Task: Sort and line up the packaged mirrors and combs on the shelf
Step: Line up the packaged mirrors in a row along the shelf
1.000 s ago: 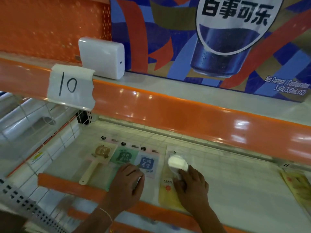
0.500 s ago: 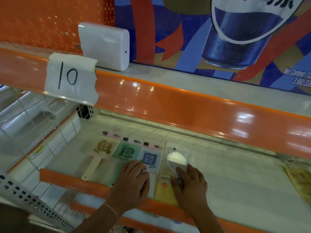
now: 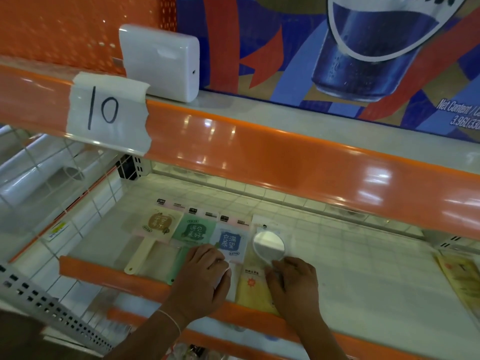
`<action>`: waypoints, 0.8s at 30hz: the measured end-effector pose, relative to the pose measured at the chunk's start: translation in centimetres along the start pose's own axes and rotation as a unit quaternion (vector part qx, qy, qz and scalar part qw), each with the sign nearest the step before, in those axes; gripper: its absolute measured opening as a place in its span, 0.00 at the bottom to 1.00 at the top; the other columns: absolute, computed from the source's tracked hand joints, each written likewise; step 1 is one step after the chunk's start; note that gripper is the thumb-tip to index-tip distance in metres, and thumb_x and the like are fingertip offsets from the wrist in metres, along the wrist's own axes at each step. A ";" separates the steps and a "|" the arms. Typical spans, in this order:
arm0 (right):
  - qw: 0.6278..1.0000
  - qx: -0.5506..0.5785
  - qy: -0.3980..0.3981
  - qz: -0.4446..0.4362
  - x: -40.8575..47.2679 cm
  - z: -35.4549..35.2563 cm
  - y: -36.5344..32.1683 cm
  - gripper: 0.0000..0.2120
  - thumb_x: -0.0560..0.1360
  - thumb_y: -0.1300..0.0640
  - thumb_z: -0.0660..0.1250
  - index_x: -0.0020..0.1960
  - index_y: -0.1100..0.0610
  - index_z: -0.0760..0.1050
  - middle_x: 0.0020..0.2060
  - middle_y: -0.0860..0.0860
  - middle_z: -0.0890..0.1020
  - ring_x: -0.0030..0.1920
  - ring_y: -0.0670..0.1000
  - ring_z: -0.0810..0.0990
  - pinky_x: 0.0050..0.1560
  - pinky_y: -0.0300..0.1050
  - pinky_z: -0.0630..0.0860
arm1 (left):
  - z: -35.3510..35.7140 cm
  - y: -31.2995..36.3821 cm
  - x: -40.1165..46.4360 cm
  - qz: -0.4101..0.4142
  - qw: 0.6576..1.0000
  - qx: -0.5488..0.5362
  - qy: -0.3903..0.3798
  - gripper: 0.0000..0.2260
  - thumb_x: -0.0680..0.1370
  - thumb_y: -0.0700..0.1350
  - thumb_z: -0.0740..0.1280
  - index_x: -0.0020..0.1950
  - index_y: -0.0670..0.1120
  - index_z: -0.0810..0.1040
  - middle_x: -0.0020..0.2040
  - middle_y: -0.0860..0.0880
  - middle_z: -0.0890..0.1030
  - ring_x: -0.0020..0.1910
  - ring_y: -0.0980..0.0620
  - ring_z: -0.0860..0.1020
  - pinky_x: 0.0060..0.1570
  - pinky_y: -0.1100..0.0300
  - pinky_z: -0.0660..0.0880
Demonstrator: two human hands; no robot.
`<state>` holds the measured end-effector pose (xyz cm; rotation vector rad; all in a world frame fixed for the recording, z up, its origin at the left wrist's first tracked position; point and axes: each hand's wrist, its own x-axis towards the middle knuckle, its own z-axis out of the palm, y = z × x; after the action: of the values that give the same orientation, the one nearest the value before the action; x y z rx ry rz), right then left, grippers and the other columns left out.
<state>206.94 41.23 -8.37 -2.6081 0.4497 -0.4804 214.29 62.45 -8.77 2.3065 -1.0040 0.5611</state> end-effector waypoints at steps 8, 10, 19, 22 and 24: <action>0.946 0.256 0.020 0.197 -0.3 -2.3 0.2 0.12 0.74 0.56 0.68 0.33 0.44 0.79 0.33 0.43 0.82 0.38 0.44 0.80 0.38 0.39 0.73 | 0.0 -0.3 -0.2 -0.014 0.999 -0.026 -0.016 0.11 0.76 0.48 0.64 0.44 0.42 0.81 0.45 0.47 0.78 0.49 0.47 0.74 0.53 0.52 0.70; 0.913 0.326 0.029 0.243 -0.3 -3.1 0.4 0.10 0.74 0.56 0.69 0.34 0.50 0.81 0.31 0.48 0.82 0.35 0.47 0.79 0.37 0.40 0.73 | -0.1 -0.2 -0.1 -0.025 0.999 -0.037 -0.019 0.11 0.77 0.49 0.63 0.43 0.43 0.80 0.44 0.48 0.78 0.48 0.47 0.74 0.52 0.52 0.70; 0.795 0.520 -0.023 0.311 0.5 -8.1 4.8 0.06 0.76 0.63 0.67 0.49 0.61 0.82 0.41 0.60 0.84 0.42 0.55 0.81 0.44 0.48 0.76 | 2.3 7.9 5.3 -0.026 0.994 -0.098 -0.049 0.10 0.76 0.47 0.61 0.43 0.45 0.80 0.41 0.50 0.78 0.43 0.51 0.75 0.47 0.59 0.73; 0.838 0.459 -0.002 0.295 0.1 -10.3 8.4 0.06 0.75 0.63 0.69 0.50 0.56 0.82 0.43 0.56 0.85 0.42 0.53 0.81 0.40 0.45 0.77 | 5.3 12.3 8.3 -0.007 0.989 -0.109 -0.095 0.12 0.76 0.48 0.59 0.47 0.45 0.81 0.43 0.50 0.79 0.44 0.50 0.77 0.43 0.55 0.77; 0.871 0.399 0.021 0.286 -0.3 -12.2 11.5 0.07 0.75 0.61 0.69 0.52 0.54 0.81 0.43 0.52 0.85 0.41 0.50 0.81 0.41 0.44 0.76 | 7.5 15.3 10.1 -0.018 0.983 -0.126 -0.133 0.14 0.77 0.49 0.58 0.54 0.46 0.80 0.50 0.49 0.79 0.51 0.51 0.77 0.50 0.54 0.76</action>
<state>199.16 27.09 -3.73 -1.5723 0.8007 -0.3966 210.19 43.65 -3.80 2.2011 -1.0841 0.1012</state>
